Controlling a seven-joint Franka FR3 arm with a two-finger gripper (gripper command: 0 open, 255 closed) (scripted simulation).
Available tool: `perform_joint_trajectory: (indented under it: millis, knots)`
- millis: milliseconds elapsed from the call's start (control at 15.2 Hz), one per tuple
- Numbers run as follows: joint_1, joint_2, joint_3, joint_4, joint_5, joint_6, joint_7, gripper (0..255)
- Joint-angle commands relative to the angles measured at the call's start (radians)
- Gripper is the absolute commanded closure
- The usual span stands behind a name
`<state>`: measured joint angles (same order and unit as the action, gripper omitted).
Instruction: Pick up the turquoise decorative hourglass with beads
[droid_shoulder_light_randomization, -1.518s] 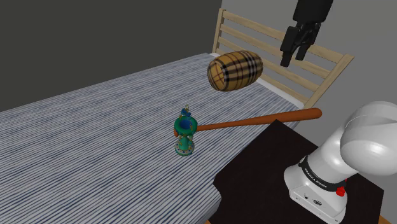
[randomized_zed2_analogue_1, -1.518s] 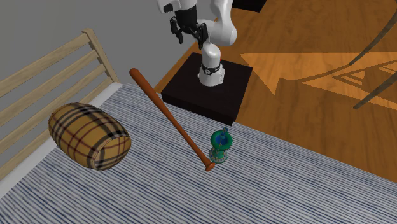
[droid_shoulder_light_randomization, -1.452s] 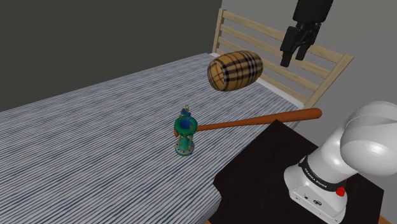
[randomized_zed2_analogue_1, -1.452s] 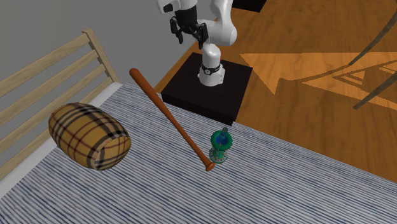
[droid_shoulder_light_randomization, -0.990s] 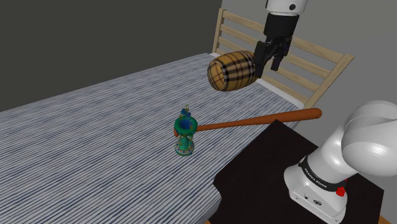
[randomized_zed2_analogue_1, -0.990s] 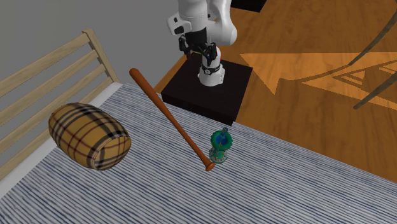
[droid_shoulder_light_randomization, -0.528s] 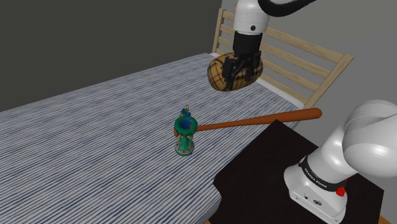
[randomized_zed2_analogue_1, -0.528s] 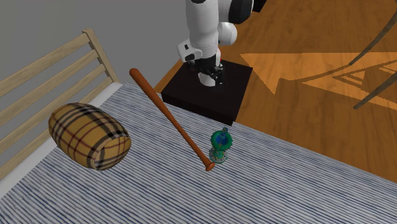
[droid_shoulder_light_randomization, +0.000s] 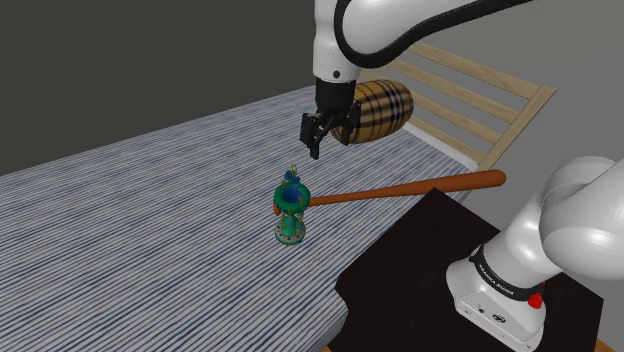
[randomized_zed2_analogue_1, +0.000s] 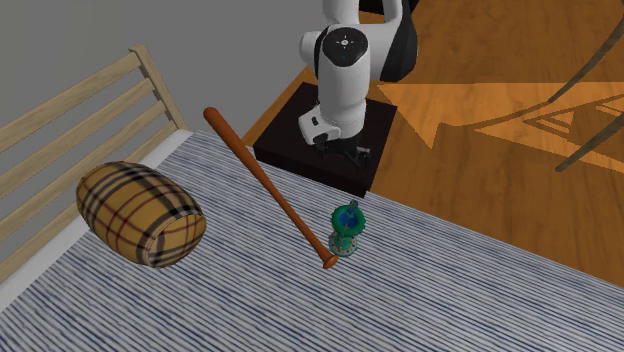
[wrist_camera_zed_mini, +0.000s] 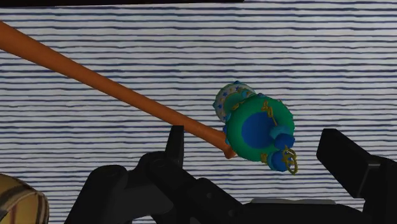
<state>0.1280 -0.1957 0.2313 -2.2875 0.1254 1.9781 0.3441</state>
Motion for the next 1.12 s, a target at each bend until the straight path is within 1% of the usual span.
perform_joint_trajectory:
  millis: [0,330,792,924,990,1056]
  knots:
    - [0.011,0.074,0.023,0.039,-0.01,0.04,0.036,0]
    - [0.036,0.244,0.057,0.148,-0.054,0.108,0.111,0]
    - [0.039,0.296,0.056,0.108,-0.067,0.198,0.116,0]
    - [0.039,0.3,0.056,0.105,-0.069,0.206,0.117,0]
    - [0.039,0.303,0.056,0.108,-0.07,0.206,0.117,255]
    - [0.039,0.303,0.056,0.108,-0.07,0.205,0.117,255]
